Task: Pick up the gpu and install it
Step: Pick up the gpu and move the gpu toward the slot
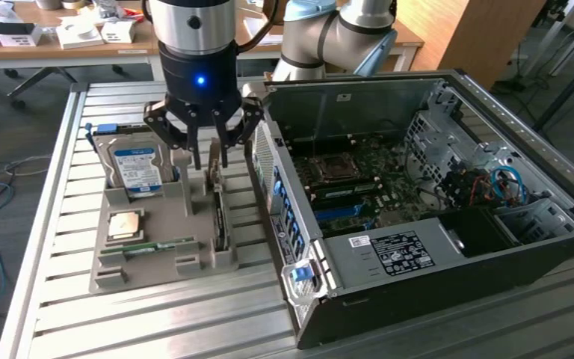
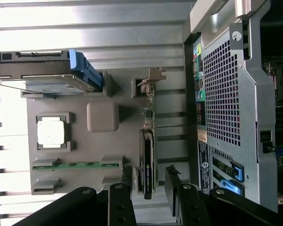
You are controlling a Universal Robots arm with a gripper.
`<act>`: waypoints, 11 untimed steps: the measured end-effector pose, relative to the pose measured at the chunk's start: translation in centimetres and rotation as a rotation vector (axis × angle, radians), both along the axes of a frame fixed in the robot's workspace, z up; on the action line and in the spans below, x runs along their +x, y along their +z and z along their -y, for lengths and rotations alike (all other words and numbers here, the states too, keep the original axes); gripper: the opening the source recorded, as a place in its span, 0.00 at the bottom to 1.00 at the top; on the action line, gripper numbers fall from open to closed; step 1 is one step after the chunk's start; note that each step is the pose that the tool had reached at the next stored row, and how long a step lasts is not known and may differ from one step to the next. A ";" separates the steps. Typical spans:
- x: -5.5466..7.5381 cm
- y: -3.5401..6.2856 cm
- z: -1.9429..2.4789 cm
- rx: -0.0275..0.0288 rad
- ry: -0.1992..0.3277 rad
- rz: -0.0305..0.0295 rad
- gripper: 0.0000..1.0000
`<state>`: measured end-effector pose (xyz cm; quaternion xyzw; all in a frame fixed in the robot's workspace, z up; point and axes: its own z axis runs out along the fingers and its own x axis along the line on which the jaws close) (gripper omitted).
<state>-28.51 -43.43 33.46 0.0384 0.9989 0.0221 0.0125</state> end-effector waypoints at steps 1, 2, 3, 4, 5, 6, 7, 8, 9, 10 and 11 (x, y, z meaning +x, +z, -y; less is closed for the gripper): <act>0.0 -0.04 0.00 0.0001 0.000 0.0000 0.42; 0.0 -0.09 0.00 0.0000 0.000 0.0000 0.42; 0.0 -0.13 0.00 0.0000 0.000 0.0000 0.42; 0.0 -0.17 0.00 0.0000 0.000 0.0000 0.42; 0.0 -0.22 0.00 0.0000 0.000 -0.0001 0.42; 0.0 -0.26 0.00 0.0000 0.000 0.0000 0.42; 0.0 -0.30 0.00 0.0000 0.000 0.0000 0.42; 0.0 -0.33 0.00 0.0001 0.000 0.0000 0.42; 0.0 -0.37 0.00 0.0000 0.000 0.0000 0.42; 0.0 -0.40 0.00 0.0000 0.000 -0.0001 0.42; 0.0 -0.41 0.00 -0.0001 0.000 -0.0001 0.42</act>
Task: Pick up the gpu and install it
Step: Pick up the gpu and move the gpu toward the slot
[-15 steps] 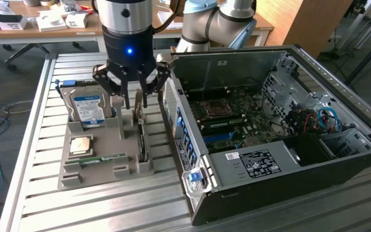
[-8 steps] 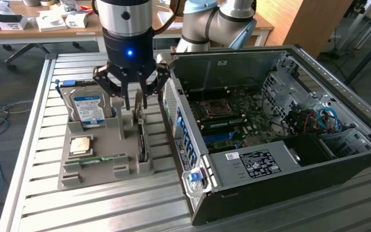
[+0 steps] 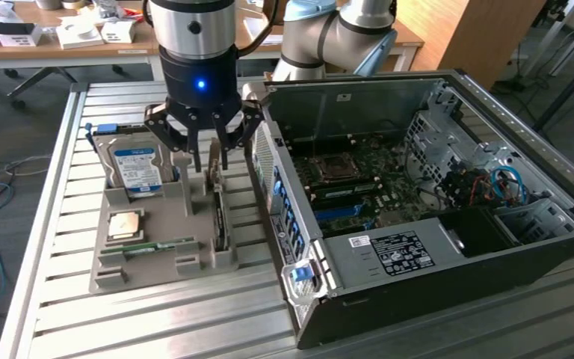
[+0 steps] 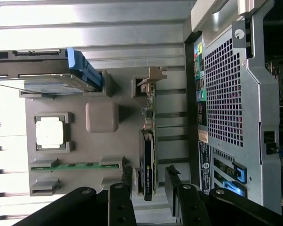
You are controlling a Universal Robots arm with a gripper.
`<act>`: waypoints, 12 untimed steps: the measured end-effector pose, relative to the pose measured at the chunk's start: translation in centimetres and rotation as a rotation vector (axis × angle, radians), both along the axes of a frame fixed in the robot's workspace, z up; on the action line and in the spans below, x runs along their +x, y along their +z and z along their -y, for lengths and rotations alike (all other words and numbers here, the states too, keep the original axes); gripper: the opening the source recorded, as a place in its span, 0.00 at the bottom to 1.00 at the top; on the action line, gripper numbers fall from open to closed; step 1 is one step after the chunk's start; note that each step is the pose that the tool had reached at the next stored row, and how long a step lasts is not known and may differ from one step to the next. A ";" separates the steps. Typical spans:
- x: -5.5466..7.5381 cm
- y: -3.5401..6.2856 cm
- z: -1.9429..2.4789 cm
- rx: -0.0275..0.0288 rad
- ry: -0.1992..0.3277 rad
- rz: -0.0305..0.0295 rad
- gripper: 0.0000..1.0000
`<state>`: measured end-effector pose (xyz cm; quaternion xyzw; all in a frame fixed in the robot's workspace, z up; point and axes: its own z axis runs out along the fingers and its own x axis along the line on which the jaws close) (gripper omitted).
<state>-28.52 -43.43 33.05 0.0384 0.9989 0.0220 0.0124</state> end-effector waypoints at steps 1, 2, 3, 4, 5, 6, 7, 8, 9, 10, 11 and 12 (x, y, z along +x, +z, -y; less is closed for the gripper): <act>0.0 -0.01 0.00 0.0001 0.000 0.0001 0.42; 0.0 -0.01 0.00 0.0001 0.000 0.0002 0.42; 0.0 -0.01 0.00 0.0001 0.000 0.0002 0.42; 0.0 -0.01 0.00 0.0001 0.000 0.0001 0.42; 0.0 -0.02 0.00 0.0001 0.000 0.0001 0.42; 0.0 -0.06 0.00 0.0003 0.000 0.0003 0.42; 0.0 -0.12 0.00 0.0004 0.000 0.0004 0.42; 0.0 -0.18 0.00 0.0003 0.000 0.0003 0.42; 0.0 -0.24 0.00 0.0001 0.000 0.0002 0.42; 0.0 -0.31 0.00 0.0002 0.000 0.0002 0.42; 0.0 -0.36 0.00 0.0001 0.000 0.0001 0.42; 0.0 -0.42 0.00 0.0001 0.000 0.0002 0.42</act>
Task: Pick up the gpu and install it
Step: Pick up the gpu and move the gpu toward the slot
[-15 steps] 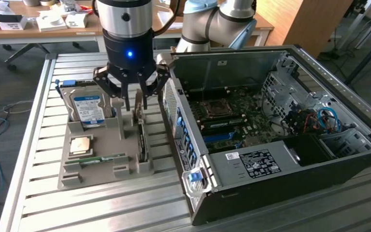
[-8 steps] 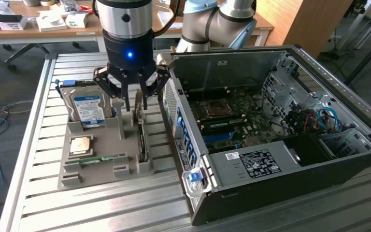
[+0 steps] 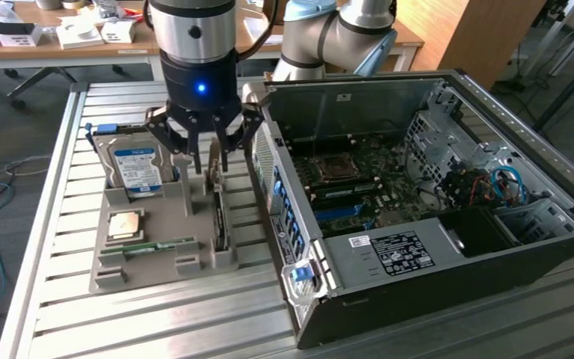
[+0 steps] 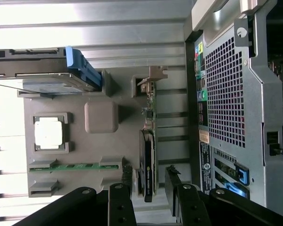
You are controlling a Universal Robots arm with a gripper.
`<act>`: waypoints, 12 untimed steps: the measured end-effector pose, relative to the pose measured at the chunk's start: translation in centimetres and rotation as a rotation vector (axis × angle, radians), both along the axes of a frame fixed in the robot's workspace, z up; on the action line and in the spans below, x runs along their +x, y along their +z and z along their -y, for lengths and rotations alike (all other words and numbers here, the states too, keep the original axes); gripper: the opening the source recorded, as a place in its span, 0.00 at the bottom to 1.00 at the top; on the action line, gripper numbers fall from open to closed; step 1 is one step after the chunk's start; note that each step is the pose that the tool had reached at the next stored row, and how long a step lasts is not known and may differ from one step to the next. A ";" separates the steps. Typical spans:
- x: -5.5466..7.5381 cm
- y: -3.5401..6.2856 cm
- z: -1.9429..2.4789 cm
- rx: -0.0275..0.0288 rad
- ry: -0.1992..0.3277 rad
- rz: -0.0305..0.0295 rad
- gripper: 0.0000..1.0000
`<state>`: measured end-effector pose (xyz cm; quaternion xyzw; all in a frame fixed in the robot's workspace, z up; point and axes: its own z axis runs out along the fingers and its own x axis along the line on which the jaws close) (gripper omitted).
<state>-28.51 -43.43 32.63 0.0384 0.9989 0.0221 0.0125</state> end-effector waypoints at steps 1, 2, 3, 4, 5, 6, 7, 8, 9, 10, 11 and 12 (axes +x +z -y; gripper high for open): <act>0.0 -0.06 0.00 0.0000 0.000 0.0000 0.42; 0.0 -0.11 0.00 0.0000 0.000 0.0000 0.42; 0.0 -0.17 0.00 0.0000 0.000 0.0000 0.42; 0.0 -0.23 0.00 0.0000 0.000 0.0000 0.42; 0.0 -0.27 0.00 0.0000 0.000 0.0000 0.42; 0.0 -0.33 0.00 0.0000 0.000 0.0000 0.42; 0.0 -0.37 0.00 0.0000 0.000 0.0000 0.42; 0.0 -0.42 0.00 0.0000 0.000 0.0000 0.42; 0.0 -0.46 0.00 0.0000 0.000 0.0000 0.42; 0.0 -0.50 0.00 -0.0001 0.000 -0.0001 0.42; 0.0 -0.53 0.00 0.0000 0.000 -0.0001 0.42; 0.0 -0.57 0.00 0.0000 0.000 -0.0001 0.42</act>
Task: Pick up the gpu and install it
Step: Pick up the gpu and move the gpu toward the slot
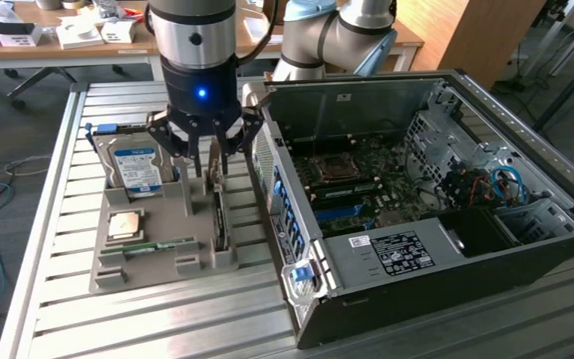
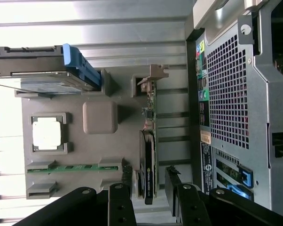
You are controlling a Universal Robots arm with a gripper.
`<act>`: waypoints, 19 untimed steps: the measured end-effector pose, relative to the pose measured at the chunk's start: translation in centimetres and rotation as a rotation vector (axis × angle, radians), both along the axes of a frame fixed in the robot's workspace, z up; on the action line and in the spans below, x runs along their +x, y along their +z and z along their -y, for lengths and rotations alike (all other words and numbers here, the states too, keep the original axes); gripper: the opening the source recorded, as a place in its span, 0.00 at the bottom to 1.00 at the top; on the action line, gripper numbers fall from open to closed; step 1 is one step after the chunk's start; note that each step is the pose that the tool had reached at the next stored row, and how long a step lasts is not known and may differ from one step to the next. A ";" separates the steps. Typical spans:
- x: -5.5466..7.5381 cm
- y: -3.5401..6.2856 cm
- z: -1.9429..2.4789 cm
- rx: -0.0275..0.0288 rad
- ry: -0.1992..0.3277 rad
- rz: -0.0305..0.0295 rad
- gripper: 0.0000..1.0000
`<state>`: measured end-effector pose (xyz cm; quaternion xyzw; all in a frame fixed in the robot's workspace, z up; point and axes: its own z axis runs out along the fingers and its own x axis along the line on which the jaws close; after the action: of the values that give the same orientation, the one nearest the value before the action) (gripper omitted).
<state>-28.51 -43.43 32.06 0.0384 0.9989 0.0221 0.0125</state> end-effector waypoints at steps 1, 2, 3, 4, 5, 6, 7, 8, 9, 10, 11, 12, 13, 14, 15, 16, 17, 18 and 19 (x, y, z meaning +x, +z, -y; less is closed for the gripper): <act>0.0 -0.04 0.00 0.0000 0.000 0.0000 0.42; 0.0 -0.07 0.00 0.0000 0.000 0.0000 0.42; 0.0 -0.11 0.00 0.0000 0.000 0.0000 0.42; 0.0 -0.14 0.00 0.0000 0.000 0.0000 0.42; 0.0 -0.18 0.00 0.0000 0.000 0.0000 0.42; 0.0 -0.22 0.00 0.0001 0.000 0.0000 0.42; 0.0 -0.24 0.00 0.0000 0.000 0.0000 0.42; 0.0 -0.24 0.00 -0.0001 0.000 -0.0001 0.42; 0.0 -0.24 0.00 -0.0001 0.000 -0.0001 0.42; 0.0 -0.24 0.00 -0.0001 0.000 -0.0001 0.42; 0.0 -0.25 0.00 0.0000 0.000 0.0000 0.42; 0.0 -0.25 0.00 0.0000 0.000 0.0001 0.42; 0.0 -0.25 0.00 0.0000 0.000 0.0000 0.42; 0.0 -0.25 0.00 0.0000 0.000 0.0000 0.42; 0.0 -0.25 0.00 0.0000 0.000 0.0000 0.42; 0.0 -0.26 0.00 0.0001 0.000 0.0001 0.42; 0.0 -0.31 0.00 0.0003 0.000 0.0003 0.42; 0.0 -0.38 0.00 0.0003 0.000 0.0004 0.42; 0.0 -0.46 0.00 0.0001 0.000 0.0001 0.42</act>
<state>-28.52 -43.43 31.60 0.0384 0.9989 0.0221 0.0125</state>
